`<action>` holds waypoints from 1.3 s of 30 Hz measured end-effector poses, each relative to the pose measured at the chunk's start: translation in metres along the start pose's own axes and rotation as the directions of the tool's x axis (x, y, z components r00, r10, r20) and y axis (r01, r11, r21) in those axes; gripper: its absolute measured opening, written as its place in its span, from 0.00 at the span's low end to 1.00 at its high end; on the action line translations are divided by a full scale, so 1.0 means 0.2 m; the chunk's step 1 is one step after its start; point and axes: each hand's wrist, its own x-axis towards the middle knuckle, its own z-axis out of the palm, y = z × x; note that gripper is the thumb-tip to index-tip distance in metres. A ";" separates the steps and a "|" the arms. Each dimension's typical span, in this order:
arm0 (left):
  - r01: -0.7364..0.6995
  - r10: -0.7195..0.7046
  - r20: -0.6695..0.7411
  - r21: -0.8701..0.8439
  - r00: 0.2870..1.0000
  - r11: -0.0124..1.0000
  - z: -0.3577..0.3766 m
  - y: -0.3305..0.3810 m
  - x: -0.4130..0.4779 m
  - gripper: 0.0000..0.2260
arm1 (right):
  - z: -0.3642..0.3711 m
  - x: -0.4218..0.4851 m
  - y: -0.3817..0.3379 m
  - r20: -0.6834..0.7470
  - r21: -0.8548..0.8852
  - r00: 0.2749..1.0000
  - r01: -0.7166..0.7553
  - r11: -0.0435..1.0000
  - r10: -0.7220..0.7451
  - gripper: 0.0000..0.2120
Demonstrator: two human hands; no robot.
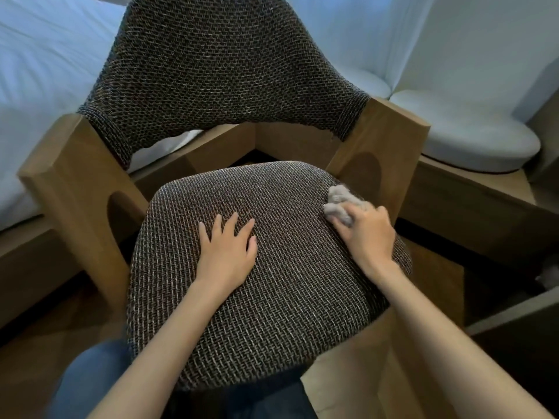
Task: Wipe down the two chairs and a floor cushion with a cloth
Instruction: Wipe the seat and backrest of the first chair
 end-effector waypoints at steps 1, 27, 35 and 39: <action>0.000 0.000 -0.002 -0.002 1.000 1.000 0.00 0.01 -0.01 0.23 | 0.01 -0.07 -0.07 -0.004 0.053 0.999 0.048 0.997 -0.048 0.14; -0.065 0.065 0.015 0.004 0.998 0.998 -0.03 0.07 -0.17 0.23 | -0.11 -0.26 0.22 -0.149 0.134 0.982 -0.094 0.987 0.114 0.13; -0.062 0.062 0.012 -0.005 0.998 0.998 -0.03 0.08 -0.17 0.23 | -0.04 -0.68 -0.21 -0.121 0.202 0.991 0.074 0.977 -0.050 0.07; -0.086 0.086 0.033 0.001 0.996 0.996 -0.02 0.06 -0.17 0.24 | -0.07 -0.64 -0.12 -0.117 0.148 0.983 0.161 0.976 -0.145 0.12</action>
